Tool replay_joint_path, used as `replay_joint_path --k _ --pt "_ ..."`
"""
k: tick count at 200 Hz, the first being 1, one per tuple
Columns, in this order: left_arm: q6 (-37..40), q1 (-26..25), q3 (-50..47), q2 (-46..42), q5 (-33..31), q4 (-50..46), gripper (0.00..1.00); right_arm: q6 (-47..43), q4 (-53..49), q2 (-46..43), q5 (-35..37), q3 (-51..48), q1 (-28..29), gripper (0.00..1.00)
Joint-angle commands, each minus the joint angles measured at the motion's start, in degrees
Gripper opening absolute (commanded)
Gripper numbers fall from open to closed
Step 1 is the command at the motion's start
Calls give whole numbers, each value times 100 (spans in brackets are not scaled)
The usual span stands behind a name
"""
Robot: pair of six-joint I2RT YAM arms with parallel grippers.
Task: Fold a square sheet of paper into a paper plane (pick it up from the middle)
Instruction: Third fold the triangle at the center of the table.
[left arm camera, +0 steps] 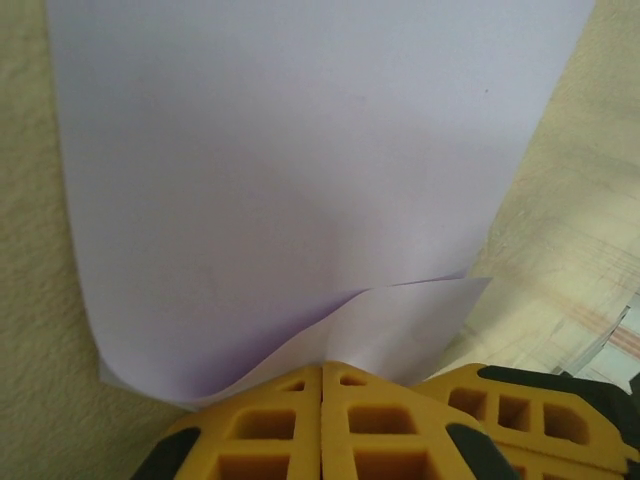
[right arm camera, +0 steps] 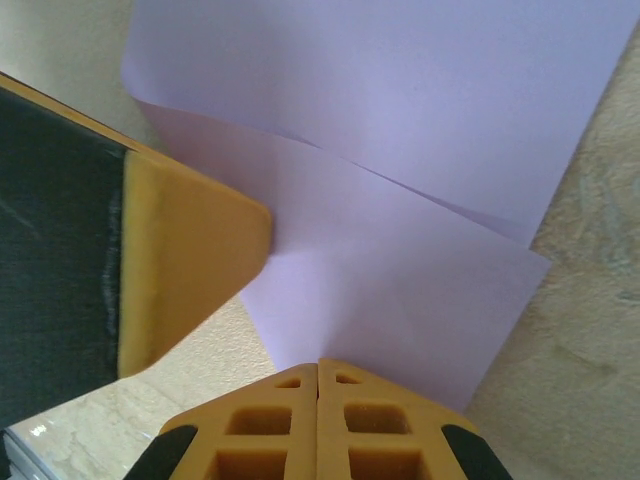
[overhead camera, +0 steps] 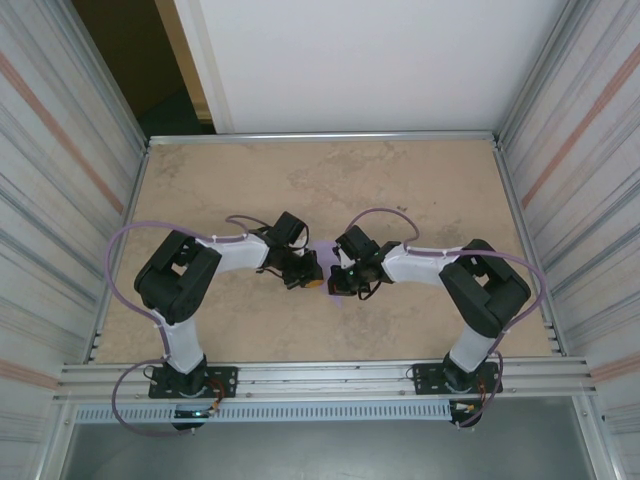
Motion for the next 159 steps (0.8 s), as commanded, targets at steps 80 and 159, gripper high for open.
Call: replay_joint_path --k 80,159 --pt "194 -164 -384 -572 -121 699 7 271 -85 209 77 -226 -25 0" --pt "57 -326 -710 -391 -184 988 7 379 -106 272 60 -217 -33 0"
